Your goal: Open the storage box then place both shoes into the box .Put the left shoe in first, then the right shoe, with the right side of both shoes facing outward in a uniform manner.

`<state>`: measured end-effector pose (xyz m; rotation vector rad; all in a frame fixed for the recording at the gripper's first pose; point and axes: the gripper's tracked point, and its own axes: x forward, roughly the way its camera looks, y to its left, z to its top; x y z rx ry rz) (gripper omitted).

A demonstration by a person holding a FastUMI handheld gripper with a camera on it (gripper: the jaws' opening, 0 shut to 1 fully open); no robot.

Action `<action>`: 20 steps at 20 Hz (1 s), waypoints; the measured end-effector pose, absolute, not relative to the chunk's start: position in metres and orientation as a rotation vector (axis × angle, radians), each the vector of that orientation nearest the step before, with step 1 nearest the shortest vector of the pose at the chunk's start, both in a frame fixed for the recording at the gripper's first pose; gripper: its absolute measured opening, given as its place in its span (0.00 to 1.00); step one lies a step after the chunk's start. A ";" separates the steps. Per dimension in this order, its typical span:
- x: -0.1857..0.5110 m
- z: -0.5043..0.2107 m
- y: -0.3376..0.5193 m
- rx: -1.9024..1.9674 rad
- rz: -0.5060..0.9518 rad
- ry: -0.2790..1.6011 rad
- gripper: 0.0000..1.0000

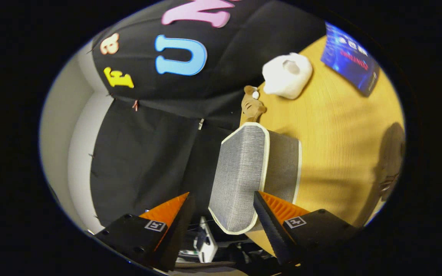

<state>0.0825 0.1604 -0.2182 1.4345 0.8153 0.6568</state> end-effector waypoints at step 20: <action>0.100 -0.273 0.195 1.690 0.739 0.872 0.09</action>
